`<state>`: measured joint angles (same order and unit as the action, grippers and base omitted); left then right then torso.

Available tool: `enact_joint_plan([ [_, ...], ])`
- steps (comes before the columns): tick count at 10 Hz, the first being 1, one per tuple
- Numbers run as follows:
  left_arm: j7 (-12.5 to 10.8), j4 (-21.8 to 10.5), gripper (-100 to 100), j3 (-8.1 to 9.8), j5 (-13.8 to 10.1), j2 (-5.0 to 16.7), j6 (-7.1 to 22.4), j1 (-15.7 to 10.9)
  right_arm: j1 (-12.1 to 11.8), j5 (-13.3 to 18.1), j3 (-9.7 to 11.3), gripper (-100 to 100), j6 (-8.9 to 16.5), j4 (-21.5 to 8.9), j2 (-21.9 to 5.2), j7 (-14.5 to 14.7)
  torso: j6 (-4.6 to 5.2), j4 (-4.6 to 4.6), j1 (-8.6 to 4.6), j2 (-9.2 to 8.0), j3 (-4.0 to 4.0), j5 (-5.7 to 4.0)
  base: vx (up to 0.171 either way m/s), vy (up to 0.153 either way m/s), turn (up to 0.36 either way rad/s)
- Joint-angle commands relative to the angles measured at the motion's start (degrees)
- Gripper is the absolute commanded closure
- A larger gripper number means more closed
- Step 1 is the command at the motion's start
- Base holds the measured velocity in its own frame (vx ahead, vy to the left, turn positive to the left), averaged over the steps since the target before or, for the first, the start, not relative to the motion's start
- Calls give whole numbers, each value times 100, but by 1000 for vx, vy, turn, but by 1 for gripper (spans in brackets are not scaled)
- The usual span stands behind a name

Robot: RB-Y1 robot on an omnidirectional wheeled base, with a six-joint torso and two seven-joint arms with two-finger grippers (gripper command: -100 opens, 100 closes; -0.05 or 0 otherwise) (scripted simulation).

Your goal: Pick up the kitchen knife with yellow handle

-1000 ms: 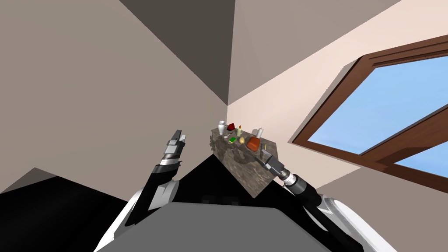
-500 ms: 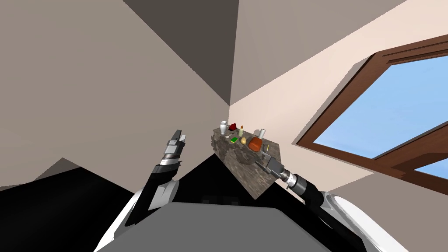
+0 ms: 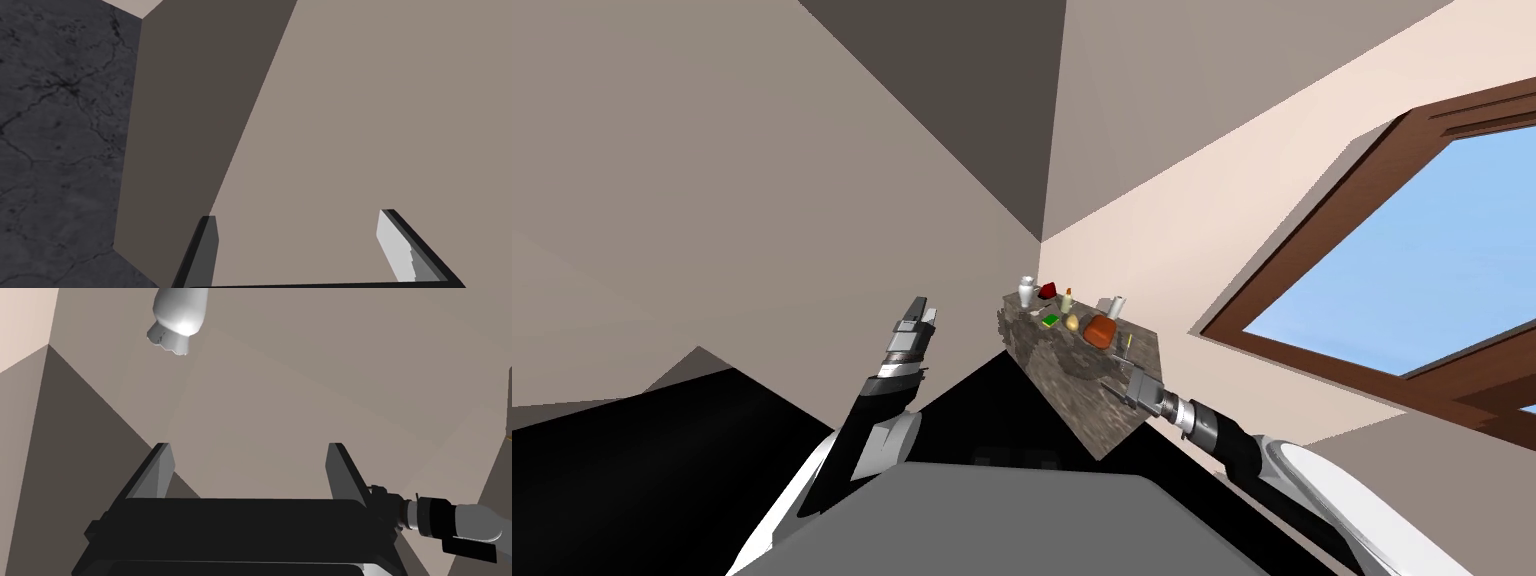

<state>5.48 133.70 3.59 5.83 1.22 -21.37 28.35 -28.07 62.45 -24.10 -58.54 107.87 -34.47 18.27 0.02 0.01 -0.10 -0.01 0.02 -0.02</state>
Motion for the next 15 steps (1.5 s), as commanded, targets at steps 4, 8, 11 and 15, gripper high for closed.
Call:
enact_joint_plan([
  [4, 0, 0, 0, 0, 0, 0, 0, 0, 114, 755, -155, -100, -517, -343, -404, 388, 0, -1, -1, 3, -2, 0, 1, -12, 80],
  [8, 0, 0, 0, 0, 0, 0, 0, 0, 165, 1402, -210, -100, -748, -492, -587, 564, -2, -1, -3, 6, -3, 0, 5, -18, 63],
  [11, 0, 0, 0, 0, 0, 0, 0, 0, 220, 1812, -251, -100, -972, -634, -766, 735, -2, -2, -3, 9, -5, 0, 12, -18, 63],
  [15, 0, 0, 0, 0, 0, 0, 0, 0, 334, 2507, -293, -100, -1396, -892, -1108, 1057, -2, -4, -10, 18, -11, -2, 31, -36, 95],
])
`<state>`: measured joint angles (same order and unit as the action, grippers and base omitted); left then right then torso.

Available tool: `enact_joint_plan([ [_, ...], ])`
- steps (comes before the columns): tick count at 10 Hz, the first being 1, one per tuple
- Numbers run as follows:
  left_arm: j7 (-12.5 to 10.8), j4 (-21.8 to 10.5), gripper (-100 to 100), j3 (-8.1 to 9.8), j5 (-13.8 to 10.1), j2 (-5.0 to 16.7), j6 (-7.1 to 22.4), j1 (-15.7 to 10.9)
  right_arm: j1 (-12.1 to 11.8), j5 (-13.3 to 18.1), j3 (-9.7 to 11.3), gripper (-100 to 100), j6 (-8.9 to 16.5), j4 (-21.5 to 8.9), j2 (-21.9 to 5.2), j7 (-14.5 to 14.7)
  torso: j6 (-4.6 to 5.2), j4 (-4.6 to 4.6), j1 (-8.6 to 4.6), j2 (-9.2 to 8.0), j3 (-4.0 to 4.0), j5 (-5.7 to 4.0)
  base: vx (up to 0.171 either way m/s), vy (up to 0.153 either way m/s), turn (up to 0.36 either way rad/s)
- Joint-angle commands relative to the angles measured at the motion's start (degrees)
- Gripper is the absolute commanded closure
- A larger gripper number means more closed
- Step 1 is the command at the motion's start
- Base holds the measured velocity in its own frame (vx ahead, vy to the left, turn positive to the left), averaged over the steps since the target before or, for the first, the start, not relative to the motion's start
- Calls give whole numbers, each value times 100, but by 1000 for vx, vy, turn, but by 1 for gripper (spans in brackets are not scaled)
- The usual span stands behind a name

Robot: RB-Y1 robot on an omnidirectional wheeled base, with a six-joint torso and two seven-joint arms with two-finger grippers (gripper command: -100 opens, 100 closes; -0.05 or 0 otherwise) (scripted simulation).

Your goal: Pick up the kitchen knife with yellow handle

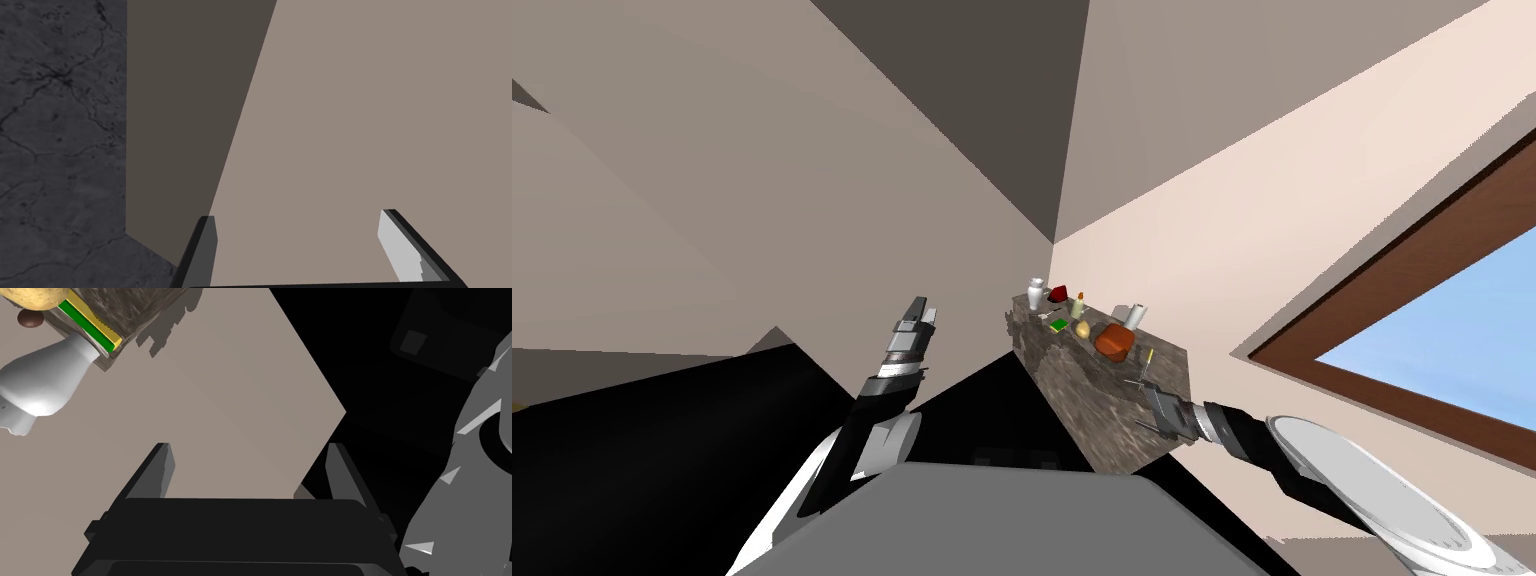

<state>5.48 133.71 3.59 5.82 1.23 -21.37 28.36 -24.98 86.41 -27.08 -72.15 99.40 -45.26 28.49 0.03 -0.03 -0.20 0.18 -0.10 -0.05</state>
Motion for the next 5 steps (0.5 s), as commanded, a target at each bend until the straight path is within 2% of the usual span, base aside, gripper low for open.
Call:
enact_joint_plan([
  [1, 0, 0, 0, 0, 0, 0, 0, 0, 25, 166, 5, -100, -35, -46, -28, 35, 0, 0, 0, 0, 0, 0, 14, -18, -16],
  [2, 0, 0, 0, 0, 0, 0, 0, 0, 84, 396, 3, -100, -233, -160, -186, 186, 2, 1, 7, -7, 4, 1, 23, -27, 96],
  [3, 0, 0, 0, 0, 0, 0, 0, -1, 84, 517, 3, -100, -233, -160, -186, 186, -3, 1, 5, -4, 3, 2, 29, -30, 84],
  [4, 0, 0, 0, 0, 0, 0, 0, 0, 144, 706, 14, -100, -422, -265, -334, 329, 0, 1, 5, -3, 2, 1, 45, -38, 126],
  [5, 0, 0, 0, 0, 0, 0, 0, 0, 144, 852, 14, -100, -422, -265, -334, 329, -3, 0, 1, 3, -2, 1, 44, -45, 62],
])
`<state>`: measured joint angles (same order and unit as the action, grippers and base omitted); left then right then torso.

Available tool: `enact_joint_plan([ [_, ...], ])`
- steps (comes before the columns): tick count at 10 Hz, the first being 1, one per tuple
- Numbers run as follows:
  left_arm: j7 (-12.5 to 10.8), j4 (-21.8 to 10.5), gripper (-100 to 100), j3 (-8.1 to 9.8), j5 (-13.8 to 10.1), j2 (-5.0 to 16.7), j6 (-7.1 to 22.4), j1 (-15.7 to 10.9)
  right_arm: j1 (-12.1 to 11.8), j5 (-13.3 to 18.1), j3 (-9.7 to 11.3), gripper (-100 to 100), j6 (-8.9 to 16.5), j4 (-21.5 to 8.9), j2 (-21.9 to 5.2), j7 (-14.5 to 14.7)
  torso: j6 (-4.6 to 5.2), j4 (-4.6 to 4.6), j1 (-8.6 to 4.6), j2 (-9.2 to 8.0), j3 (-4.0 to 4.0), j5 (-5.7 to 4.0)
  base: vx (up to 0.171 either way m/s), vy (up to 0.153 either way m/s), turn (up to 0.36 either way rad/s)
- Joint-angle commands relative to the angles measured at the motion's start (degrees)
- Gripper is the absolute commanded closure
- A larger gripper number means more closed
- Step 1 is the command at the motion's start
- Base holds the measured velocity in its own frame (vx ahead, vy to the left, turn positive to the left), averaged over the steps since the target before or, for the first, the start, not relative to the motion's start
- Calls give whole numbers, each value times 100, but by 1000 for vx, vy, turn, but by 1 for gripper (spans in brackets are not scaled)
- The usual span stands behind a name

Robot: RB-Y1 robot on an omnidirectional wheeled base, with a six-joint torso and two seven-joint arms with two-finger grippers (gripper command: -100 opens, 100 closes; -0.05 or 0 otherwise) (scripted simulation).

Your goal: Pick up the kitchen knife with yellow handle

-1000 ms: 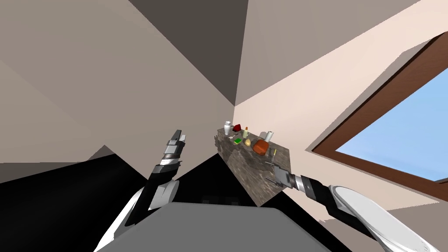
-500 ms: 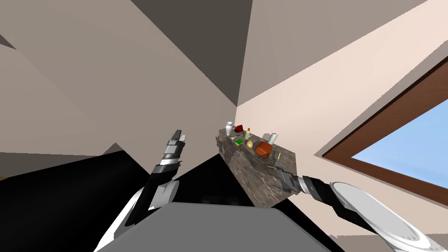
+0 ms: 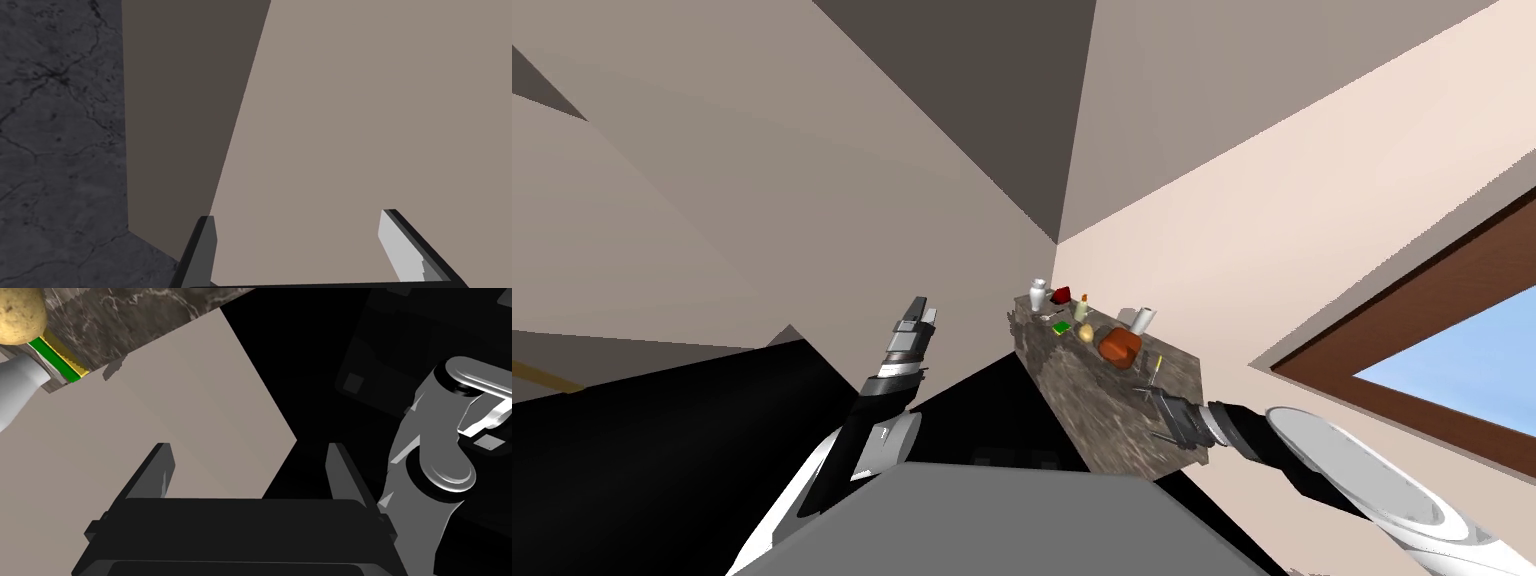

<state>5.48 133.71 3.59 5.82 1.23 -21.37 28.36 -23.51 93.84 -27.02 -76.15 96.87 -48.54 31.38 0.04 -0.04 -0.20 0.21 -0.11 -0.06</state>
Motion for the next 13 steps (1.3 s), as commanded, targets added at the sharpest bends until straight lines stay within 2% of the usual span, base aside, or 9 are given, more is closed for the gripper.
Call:
enact_joint_plan([
  [1, 0, 0, 0, 0, 0, 0, 0, 0, 58, 286, 31, -100, -199, -108, -143, 174, 0, 0, 0, 0, 0, 0, 51, -66, 98],
  [2, 0, 0, 0, 0, 0, 0, 0, 0, 58, 427, 31, -100, -199, -108, -143, 174, -3, 0, -8, 3, -2, -1, 40, -57, 64],
  [3, 0, 0, 0, 0, 0, 0, 0, 0, 117, 623, 66, -100, -364, -196, -269, 300, 0, 0, -5, 0, 0, -2, 39, -59, 108],
  [4, 0, 0, 0, 0, 0, 0, 0, 0, 117, 725, 66, -100, -364, -196, -269, 300, -3, 0, -7, 1, 0, -1, 43, -48, 59],
  [7, 0, 0, 0, 0, 0, 0, 0, 0, 233, 1208, 165, -100, -658, -344, -489, 522, 0, -1, -2, 4, -3, -1, 53, -56, 78],
  [8, 0, 0, 0, 0, 0, 0, 0, 0, 233, 1260, 165, -100, -658, -344, -489, 522, -2, -1, -6, 5, -3, -1, 45, -55, 60],
  [10, 0, 0, 0, 0, 0, 0, 0, 0, 340, 1633, 295, -100, -900, -458, -667, 705, -2, -1, -4, 7, -4, -1, 75, -80, 107],
  [11, 0, 0, 0, 0, 0, 1, 0, 0, 340, 1708, 295, -100, -900, -458, -667, 705, -2, -4, -18, 17, -10, -4, 65, -84, 54],
  [13, 0, 0, 0, 0, 0, 0, 0, 0, 437, 2069, 440, -100, -1093, -538, -807, 850, -1, -2, -9, 8, -5, -3, 60, -78, 88],
])
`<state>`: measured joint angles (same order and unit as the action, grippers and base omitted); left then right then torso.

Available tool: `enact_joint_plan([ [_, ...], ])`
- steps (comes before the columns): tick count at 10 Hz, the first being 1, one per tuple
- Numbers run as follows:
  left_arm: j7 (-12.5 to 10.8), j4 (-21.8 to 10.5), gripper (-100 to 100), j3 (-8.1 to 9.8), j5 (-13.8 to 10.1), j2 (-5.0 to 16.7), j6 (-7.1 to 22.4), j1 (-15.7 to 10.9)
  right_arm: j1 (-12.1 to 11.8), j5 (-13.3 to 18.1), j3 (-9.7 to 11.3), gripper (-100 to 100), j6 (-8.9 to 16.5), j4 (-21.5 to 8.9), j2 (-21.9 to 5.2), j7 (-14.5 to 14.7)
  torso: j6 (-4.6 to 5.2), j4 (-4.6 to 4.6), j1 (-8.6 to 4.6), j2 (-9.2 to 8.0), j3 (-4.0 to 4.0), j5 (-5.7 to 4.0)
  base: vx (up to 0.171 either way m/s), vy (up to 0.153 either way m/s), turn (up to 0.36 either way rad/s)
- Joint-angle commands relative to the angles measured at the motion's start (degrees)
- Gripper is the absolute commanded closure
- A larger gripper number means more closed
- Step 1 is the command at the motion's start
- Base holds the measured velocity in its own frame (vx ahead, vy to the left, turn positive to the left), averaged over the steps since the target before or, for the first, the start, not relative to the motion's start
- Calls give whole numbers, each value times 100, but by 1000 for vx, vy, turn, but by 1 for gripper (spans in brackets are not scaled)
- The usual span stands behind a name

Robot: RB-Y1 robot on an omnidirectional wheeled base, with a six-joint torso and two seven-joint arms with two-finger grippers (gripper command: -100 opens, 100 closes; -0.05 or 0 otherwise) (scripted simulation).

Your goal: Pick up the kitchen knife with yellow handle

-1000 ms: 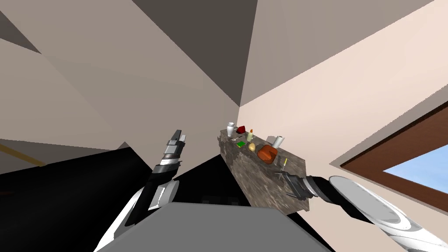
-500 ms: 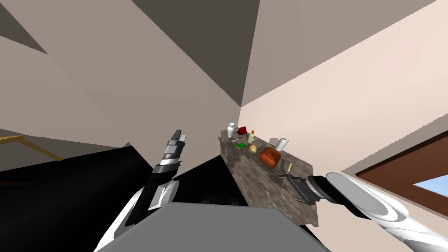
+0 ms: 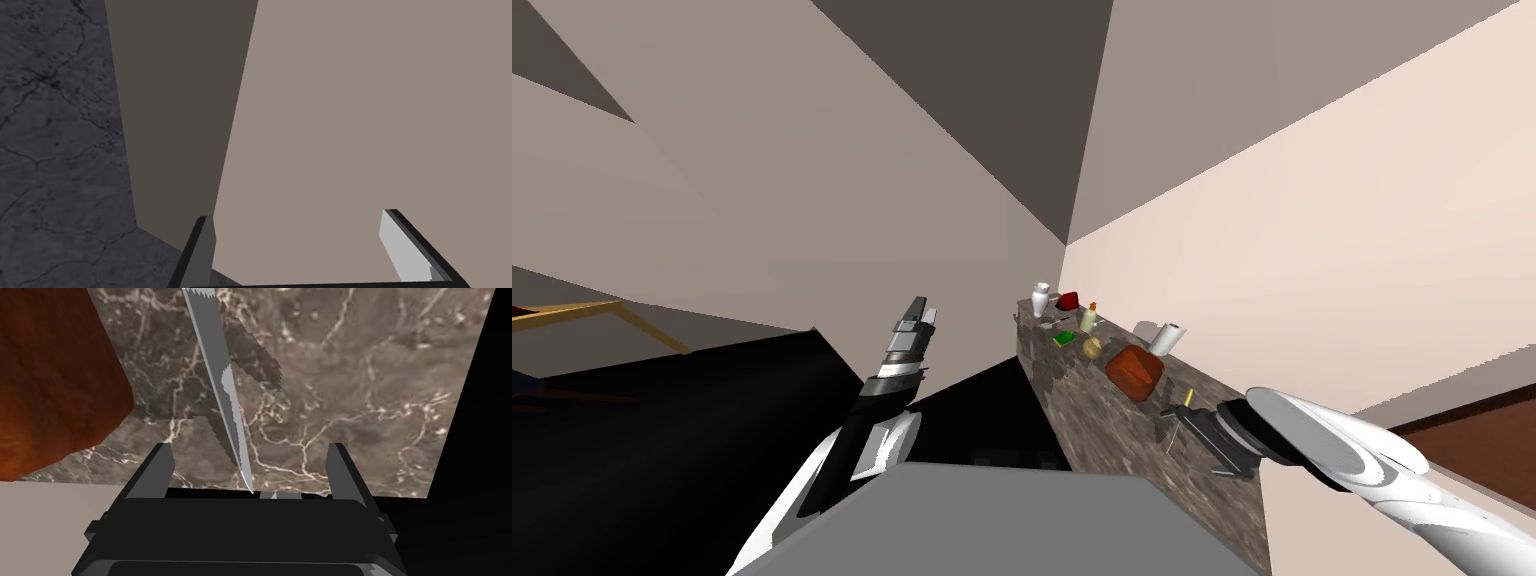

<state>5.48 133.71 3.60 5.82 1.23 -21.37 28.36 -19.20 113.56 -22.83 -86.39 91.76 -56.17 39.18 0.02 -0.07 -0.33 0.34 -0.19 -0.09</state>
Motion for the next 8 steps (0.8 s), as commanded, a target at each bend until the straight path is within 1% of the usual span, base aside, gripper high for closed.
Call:
enact_joint_plan([
  [1, 0, 0, 0, 0, 0, 0, 0, 0, 49, 244, 94, -100, -147, -55, -100, 128, 0, 0, 0, 0, 0, 0, 87, -116, 108],
  [3, 0, 0, 0, 1, 0, 0, 0, 1, 123, 474, 228, -100, -268, -93, -182, 217, 2, -3, -13, 13, -8, -4, 99, -113, 79],
  [4, 0, 0, 0, 0, 0, 0, 0, 0, 176, 613, 330, -100, -342, -112, -228, 270, 1, -3, -7, 10, -6, -3, 100, -90, 87],
  [5, 0, 0, 0, 0, 0, 0, 0, 1, 152, 532, 278, -100, -293, -90, -198, 219, 1, -3, -2, 14, -8, -2, 50, -43, 26],
  [6, 0, 0, 0, 0, 0, 0, 0, 0, 161, 547, 289, 0, -308, -94, -204, 230, 4, -1, 15, -1, -1, 1, 9, -9, -1],
  [7, 0, 0, 0, 0, 0, -1, 0, 0, 116, 622, 381, -100, -128, -144, -109, 245, 4, 3, 29, -16, 9, 5, 5, -10, 33],
  [8, 0, 0, 0, -1, 0, -1, 0, 0, 98, 653, 419, -100, -57, -164, -72, 252, 4, 4, 31, -23, 12, 5, 0, -12, 32],
])
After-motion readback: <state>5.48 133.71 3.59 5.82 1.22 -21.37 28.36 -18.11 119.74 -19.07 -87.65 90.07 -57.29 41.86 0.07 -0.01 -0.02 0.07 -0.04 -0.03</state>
